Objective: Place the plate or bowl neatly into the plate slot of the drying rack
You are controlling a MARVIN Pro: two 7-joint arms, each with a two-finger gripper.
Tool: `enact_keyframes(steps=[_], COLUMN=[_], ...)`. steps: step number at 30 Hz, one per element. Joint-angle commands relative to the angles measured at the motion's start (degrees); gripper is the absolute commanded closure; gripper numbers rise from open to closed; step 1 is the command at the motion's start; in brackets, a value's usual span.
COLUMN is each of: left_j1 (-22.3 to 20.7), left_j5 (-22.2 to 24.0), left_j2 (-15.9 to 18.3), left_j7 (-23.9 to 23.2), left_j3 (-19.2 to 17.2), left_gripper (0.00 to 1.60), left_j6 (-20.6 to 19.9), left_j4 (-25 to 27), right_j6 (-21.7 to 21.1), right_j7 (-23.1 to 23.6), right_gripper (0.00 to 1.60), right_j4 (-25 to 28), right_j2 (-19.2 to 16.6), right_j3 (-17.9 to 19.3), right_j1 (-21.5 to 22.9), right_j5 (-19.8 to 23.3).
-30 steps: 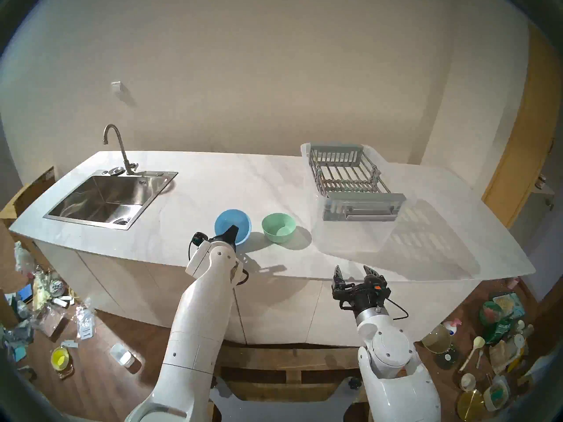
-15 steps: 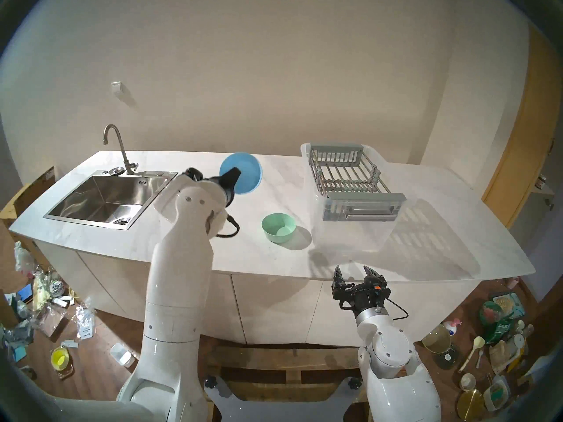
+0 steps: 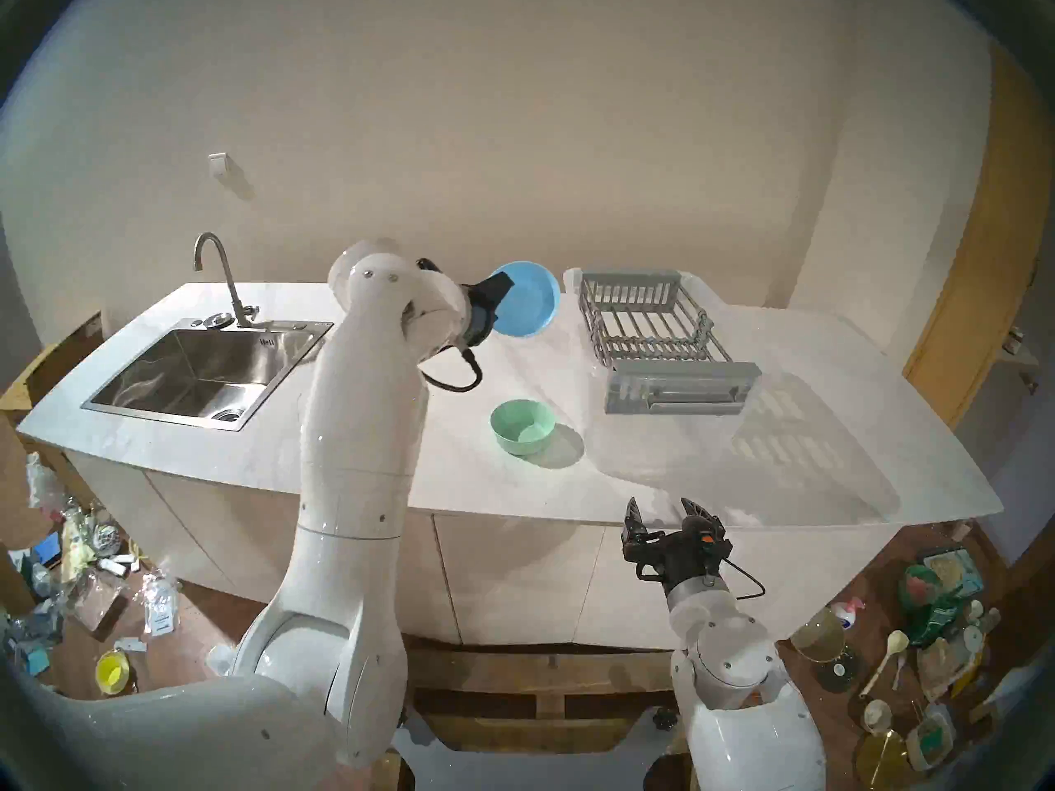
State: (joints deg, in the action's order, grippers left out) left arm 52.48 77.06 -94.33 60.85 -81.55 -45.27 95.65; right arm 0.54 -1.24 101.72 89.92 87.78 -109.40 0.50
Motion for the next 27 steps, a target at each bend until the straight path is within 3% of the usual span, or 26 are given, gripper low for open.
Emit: enact_keyframes(steps=[1, 2, 6, 9, 10, 12, 14, 16, 19, 23, 27], left_j1=[-6.93, -10.68, -10.63, -15.62, -15.62, -20.35, -18.65, -22.05, -23.57, -28.81, -30.42], left_j5=[-0.85, -0.54, -2.55, -3.8, -3.8, -4.17, -5.2, -5.88, -6.36, -6.22, -6.31], left_j2=[-3.28, -3.11, -5.31, -7.26, -7.26, -8.01, -9.23, -10.64, -11.33, -12.48, -13.01], left_j7=[-1.91, -1.75, -3.44, -4.33, -4.33, -5.25, -5.86, -7.36, -8.48, -11.16, -12.33], left_j3=[2.58, 3.92, 6.11, 9.75, 9.75, 12.55, 12.45, 14.64, 15.52, 16.97, 17.27], left_gripper=[1.6, 1.6, 1.6, 1.6, 1.6, 1.6, 1.6, 1.6, 1.6, 1.6, 1.6], left_j6=[-0.14, -0.58, -0.43, -0.85, -0.85, -1.06, -0.89, -0.29, 0.29, 1.36, 1.98], left_j4=[-3.64, -7.74, -9.93, -18.09, -18.09, -25.0, -24.45, -30.07, -32.57, -40.51, -43.61], right_j6=[0.35, 0.35, 0.35, 0.35, 0.35, 0.35, 0.35, 0.35, 0.35, 0.35, 0.35], right_j7=[0.04, 0.04, 0.04, 0.03, 0.03, 0.02, 0.02, 0.02, 0.02, 0.02, 0.02], right_gripper=[0.0, 0.0, 0.0, 0.0, 0.0, 0.0, 0.0, 0.0, 0.0, 0.0, 0.0], right_j4=[1.38, 1.41, 1.37, 1.33, 1.33, 1.34, 1.33, 1.34, 1.35, 1.36, 1.37], right_j2=[0.01, 0.0, 0.0, 0.0, 0.0, 0.0, 0.0, 0.0, 0.0, -0.01, -0.01], right_j3=[-0.01, -0.01, -0.01, -0.02, -0.02, -0.02, -0.02, -0.02, -0.02, -0.02, -0.02], right_j1=[0.38, 0.37, 0.39, 0.41, 0.41, 0.41, 0.41, 0.41, 0.4, 0.39, 0.39], right_j5=[0.02, 0.03, 0.02, 0.02, 0.02, 0.02, 0.02, 0.02, 0.03, 0.03, 0.03])
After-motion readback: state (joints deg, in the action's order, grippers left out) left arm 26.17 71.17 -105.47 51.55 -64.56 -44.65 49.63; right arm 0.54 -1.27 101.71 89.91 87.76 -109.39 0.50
